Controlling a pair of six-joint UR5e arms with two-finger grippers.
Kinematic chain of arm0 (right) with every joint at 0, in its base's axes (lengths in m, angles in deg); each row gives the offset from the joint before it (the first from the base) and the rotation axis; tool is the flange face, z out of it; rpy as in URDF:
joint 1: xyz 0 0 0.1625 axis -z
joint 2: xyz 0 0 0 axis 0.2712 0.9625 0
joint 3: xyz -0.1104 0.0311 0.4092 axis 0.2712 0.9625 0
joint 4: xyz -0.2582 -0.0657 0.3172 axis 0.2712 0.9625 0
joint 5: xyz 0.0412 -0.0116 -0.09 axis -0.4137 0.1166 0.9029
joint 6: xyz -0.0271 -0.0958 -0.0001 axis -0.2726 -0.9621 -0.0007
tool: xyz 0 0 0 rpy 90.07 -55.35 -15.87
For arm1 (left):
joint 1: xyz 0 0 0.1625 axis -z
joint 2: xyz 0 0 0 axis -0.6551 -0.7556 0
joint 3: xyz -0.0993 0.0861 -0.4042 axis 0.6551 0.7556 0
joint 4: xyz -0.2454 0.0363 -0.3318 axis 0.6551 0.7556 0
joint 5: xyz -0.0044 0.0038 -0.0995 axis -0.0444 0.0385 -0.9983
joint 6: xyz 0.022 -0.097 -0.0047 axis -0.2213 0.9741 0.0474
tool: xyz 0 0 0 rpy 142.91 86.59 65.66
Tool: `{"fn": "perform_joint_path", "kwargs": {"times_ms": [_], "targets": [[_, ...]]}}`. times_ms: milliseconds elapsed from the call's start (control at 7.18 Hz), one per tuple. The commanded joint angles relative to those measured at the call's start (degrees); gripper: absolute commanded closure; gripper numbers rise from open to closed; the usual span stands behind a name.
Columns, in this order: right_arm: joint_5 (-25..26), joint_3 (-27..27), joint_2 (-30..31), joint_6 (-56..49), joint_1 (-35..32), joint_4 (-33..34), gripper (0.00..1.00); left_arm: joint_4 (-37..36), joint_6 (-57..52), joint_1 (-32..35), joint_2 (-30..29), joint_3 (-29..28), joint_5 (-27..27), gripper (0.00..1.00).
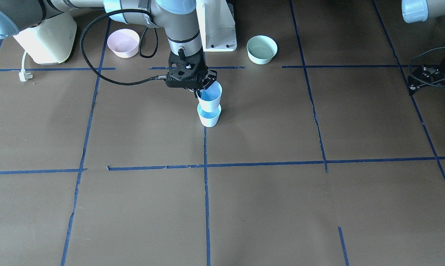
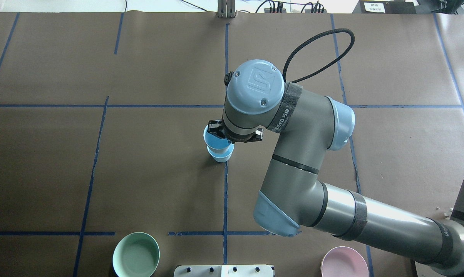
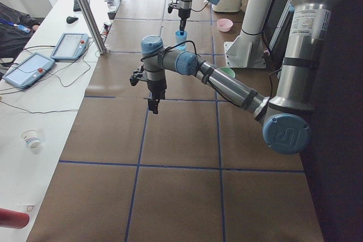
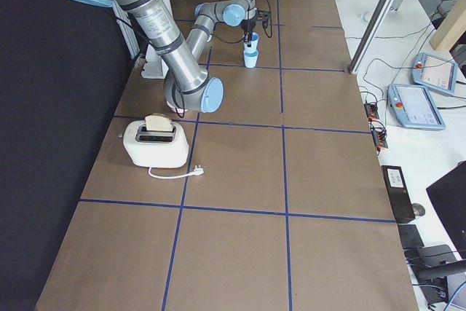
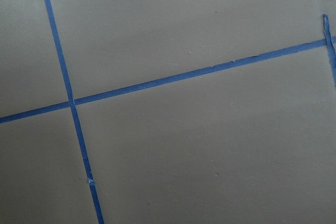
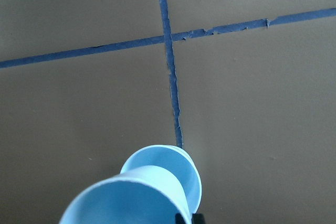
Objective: Stack blue cups with both arms
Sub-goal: 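Lower the cup into the center cup and open the right gripper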
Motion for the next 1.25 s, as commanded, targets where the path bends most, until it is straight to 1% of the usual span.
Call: {"fn": "perform_joint_path", "kwargs": {"times_ms": [0, 139, 278, 418, 1114], "targets": [[-0.06, 0.01, -0.1, -0.09, -0.05, -0.33, 0.64, 0.0, 0.03, 0.0, -0.01, 0.0, 0.0, 0.0], [-0.06, 0.01, -0.1, -0.09, -0.05, -0.33, 0.55, 0.0, 0.03, 0.0, 0.08, 0.0, 0.0, 0.0], [-0.06, 0.01, -0.1, -0.09, -0.05, -0.33, 0.32, 0.0, 0.03, 0.0, -0.01, 0.0, 0.0, 0.0], [-0.06, -0.08, -0.01, -0.18, -0.05, -0.25, 0.03, 0.0, 0.03, 0.0, -0.01, 0.0, 0.0, 0.0], [0.03, -0.61, -0.01, -0.35, -0.31, -0.24, 0.01, 0.09, 0.03, 0.18, 0.08, 0.0, 0.0, 0.0]]}}
